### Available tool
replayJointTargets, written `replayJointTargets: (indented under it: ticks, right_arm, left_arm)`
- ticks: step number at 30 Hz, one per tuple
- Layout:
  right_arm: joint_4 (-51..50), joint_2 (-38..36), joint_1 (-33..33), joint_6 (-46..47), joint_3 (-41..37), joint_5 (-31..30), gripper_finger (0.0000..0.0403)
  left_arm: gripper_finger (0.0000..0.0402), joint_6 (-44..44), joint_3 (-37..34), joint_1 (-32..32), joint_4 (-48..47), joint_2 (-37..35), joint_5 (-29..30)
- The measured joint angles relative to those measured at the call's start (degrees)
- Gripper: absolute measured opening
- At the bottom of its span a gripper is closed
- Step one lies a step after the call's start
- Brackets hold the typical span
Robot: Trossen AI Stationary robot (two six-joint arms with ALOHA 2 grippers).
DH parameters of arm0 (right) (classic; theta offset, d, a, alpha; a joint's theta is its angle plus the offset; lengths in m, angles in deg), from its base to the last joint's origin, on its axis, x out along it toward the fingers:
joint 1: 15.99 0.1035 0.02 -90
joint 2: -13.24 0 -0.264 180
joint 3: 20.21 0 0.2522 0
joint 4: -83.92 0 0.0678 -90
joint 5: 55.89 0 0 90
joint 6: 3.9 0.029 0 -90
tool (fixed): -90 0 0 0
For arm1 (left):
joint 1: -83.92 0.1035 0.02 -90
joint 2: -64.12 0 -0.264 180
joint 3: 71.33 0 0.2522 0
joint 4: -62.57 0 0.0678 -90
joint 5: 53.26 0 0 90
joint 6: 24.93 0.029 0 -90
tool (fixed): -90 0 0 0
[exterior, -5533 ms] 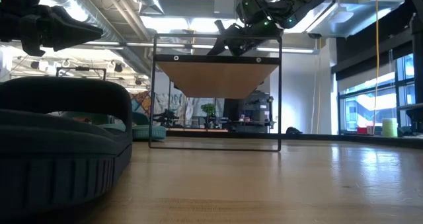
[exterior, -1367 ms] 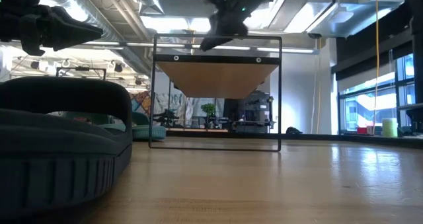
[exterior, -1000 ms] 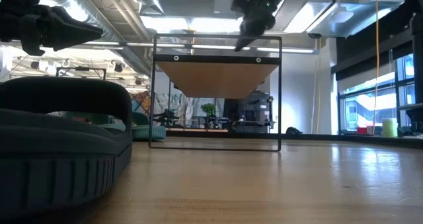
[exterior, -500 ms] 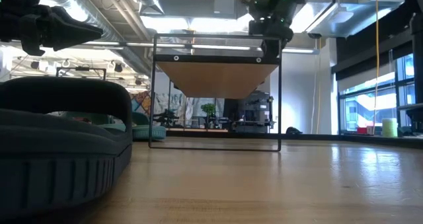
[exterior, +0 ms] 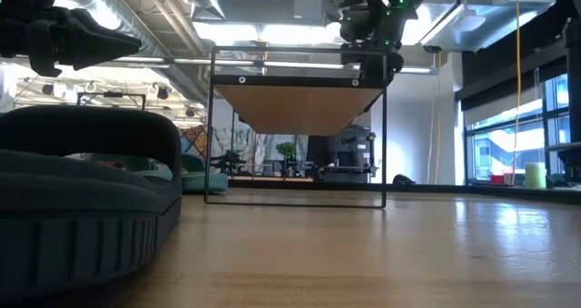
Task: Pick and place slides into the shelf
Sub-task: Put the black slide on the shelf, then put the black slide under the shelf
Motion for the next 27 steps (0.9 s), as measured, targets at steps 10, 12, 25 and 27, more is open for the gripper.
replayJointTargets:
  ticks: [10,12,25,27]
  right_arm:
    - [1.59,0.00,0.34,-0.03,0.00,1.15,0.0159]
    - [1.99,0.00,0.35,-0.03,0.00,1.20,0.0159]
    - [-1.50,-0.37,0.37,3.05,2.12,-2.85,0.0159]
    - [-3.02,-0.65,0.42,5.21,4.17,-5.25,0.0159]
  left_arm:
    - [0.0168,0.00,0.00,0.00,0.00,0.01,0.01]
    - [0.0168,0.00,0.00,0.00,0.01,0.00,-0.01]
    - [0.0168,0.00,0.00,0.00,-0.01,-0.01,0.00]
    - [0.0168,0.00,-0.01,0.01,-0.01,0.01,0.01]
